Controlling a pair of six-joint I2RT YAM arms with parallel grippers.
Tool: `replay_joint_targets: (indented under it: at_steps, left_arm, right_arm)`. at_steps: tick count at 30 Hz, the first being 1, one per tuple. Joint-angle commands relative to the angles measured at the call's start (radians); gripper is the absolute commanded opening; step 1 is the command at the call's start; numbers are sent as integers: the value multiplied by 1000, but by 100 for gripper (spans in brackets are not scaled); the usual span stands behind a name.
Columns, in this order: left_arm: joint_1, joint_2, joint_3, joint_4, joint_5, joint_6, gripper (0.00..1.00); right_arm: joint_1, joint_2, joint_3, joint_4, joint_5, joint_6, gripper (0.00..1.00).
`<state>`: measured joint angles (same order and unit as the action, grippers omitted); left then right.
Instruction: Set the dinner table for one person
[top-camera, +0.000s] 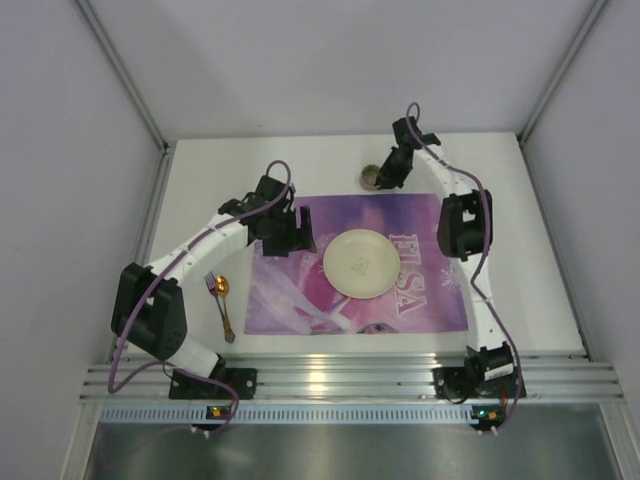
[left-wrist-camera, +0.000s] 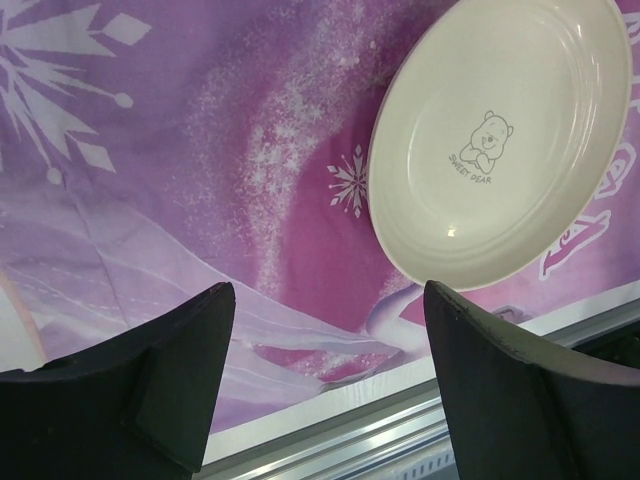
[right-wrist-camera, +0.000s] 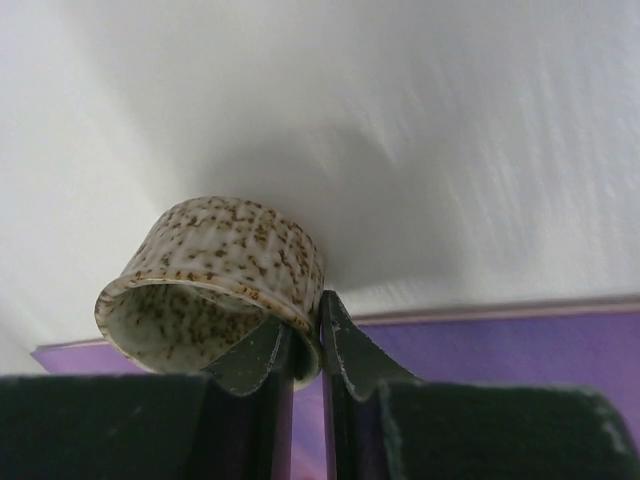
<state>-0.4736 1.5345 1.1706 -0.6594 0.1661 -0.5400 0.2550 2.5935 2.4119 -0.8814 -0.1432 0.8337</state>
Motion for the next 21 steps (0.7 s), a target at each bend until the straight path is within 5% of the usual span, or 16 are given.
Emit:
replay_joint_targets:
  at_steps: [1, 11, 21]
  left_arm:
    - [6, -33, 27, -15, -26, 5, 81]
    - [81, -97, 24, -77, -80, -14, 83]
    - [92, -204, -5, -166, -126, -74, 85]
  right_arm:
    - [-31, -171, -90, 9, 42, -74, 0]
    - [-97, -729, -782, 56, 243, -303, 0]
    - [-161, -661, -985, 171, 103, -341, 0]
